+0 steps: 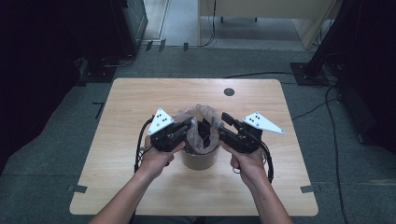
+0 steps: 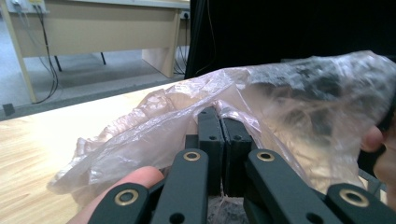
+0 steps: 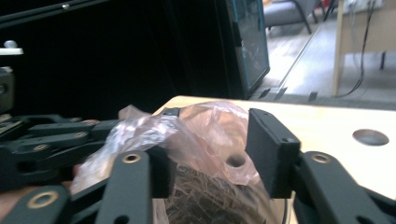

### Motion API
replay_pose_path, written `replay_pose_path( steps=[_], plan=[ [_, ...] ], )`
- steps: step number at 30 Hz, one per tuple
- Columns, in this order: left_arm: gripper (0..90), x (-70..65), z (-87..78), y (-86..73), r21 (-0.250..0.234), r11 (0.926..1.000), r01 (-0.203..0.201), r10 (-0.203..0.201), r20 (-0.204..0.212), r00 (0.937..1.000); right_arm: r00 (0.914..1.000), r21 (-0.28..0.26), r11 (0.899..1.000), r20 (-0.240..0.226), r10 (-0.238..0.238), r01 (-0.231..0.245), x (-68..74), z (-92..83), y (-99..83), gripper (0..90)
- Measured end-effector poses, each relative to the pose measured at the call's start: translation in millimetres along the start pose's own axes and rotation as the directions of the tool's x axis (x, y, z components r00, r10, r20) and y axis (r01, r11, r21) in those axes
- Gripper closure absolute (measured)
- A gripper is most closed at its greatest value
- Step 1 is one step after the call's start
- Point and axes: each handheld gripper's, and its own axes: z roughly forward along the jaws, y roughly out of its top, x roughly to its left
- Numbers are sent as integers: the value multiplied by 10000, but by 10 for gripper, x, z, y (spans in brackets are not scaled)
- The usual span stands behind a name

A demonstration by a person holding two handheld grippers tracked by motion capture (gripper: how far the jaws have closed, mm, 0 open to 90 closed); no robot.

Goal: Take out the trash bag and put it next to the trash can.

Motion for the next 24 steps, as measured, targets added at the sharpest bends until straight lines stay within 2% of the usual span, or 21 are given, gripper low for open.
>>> replay_pose_path(
  steps=[2,6,14,20,23,24],
  plan=[
    [882,-19,18,6,49,10000,-62,61,52,10000,9996,152,9998,-286,88,-83,2,-17,-43,525],
    [882,-28,41,39,192,9996,-186,185,58,9998,9956,282,9990,-872,-334,360,41,-26,-142,469],
    [897,-15,35,103,288,9992,-265,262,124,9996,9841,505,9958,-1647,-666,758,156,85,-251,312],
    [900,-41,-33,115,258,9977,-622,607,581,9965,9852,875,9923,-1546,-736,878,231,291,-290,225],
    [900,-54,-76,122,237,9965,-804,781,868,9932,9877,931,9895,-1215,-988,1105,290,360,-276,222],
    [900,-56,-88,123,240,9963,-827,801,933,9924,9880,1008,9878,-1110,-1073,1186,314,384,-272,247]
  ],
)
